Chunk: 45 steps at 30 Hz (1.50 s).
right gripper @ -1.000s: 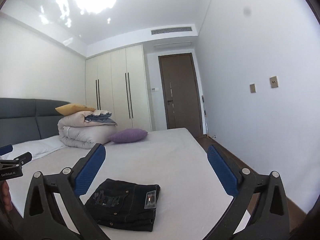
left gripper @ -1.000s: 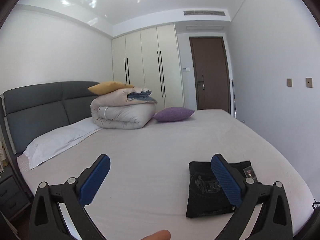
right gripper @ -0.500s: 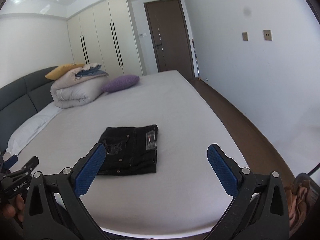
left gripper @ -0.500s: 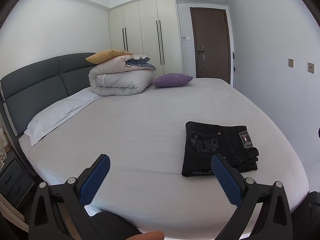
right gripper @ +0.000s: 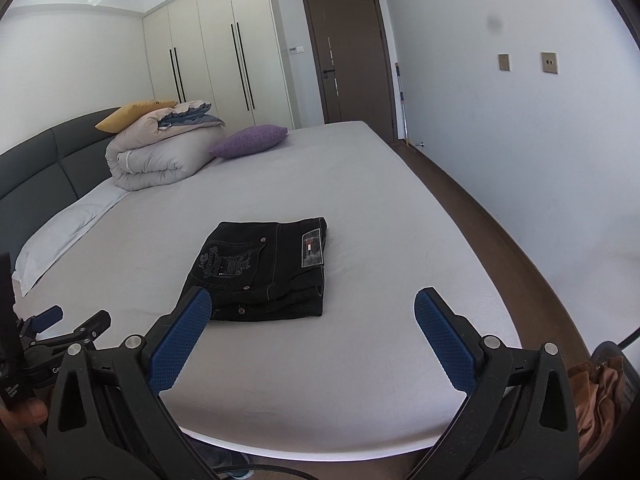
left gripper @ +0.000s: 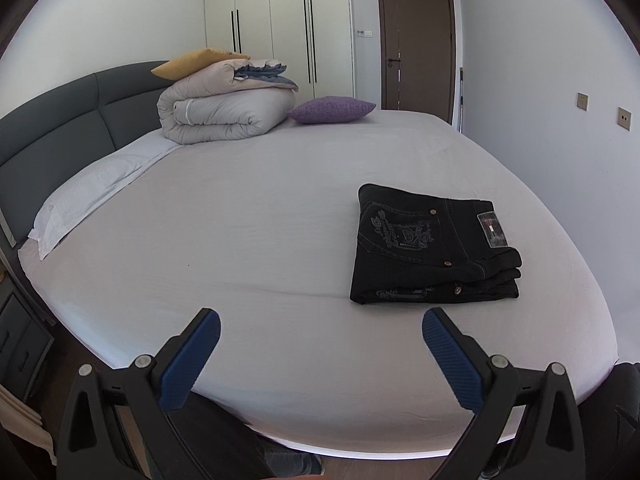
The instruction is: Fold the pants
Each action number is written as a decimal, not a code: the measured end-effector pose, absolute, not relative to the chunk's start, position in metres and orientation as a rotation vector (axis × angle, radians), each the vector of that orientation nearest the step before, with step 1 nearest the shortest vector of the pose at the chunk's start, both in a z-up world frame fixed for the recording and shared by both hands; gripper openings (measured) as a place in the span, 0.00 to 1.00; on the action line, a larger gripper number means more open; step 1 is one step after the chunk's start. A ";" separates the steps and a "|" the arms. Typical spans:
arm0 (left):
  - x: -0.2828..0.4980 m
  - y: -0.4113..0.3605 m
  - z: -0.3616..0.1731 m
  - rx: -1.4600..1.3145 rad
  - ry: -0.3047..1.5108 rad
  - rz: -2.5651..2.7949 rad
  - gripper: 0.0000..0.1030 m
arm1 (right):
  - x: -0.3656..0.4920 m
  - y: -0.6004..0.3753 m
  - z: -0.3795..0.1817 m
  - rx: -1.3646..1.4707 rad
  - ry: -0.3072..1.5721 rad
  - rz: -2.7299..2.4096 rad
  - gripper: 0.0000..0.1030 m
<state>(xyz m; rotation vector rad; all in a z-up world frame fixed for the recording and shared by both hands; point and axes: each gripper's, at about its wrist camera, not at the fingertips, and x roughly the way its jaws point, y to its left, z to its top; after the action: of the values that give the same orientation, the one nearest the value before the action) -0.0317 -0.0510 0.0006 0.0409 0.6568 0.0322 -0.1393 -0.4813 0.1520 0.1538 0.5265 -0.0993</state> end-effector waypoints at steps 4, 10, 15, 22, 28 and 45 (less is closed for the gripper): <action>-0.029 -0.053 -0.012 0.052 0.687 0.027 1.00 | -0.129 -0.480 0.135 0.145 0.567 -0.080 1.00; -0.026 -0.052 -0.021 0.053 0.713 0.029 1.00 | -0.114 -0.487 0.114 0.159 0.623 -0.073 1.00; -0.026 -0.053 -0.026 0.054 0.724 0.023 1.00 | -0.108 -0.488 0.108 0.154 0.636 -0.073 1.00; -0.026 -0.050 -0.025 0.044 0.732 0.018 1.00 | -0.100 -0.485 0.103 0.154 0.647 -0.073 1.00; -0.026 -0.050 -0.025 0.045 0.732 0.015 1.00 | -0.096 -0.482 0.100 0.155 0.652 -0.073 1.00; -0.025 -0.051 -0.026 0.044 0.734 0.009 1.00 | -0.091 -0.473 0.096 0.163 0.663 -0.075 1.00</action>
<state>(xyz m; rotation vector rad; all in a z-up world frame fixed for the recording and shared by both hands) -0.0254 -0.0513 -0.0264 0.0442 0.7342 0.0087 -0.0914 -0.4731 0.0956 0.1630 0.6634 -0.0748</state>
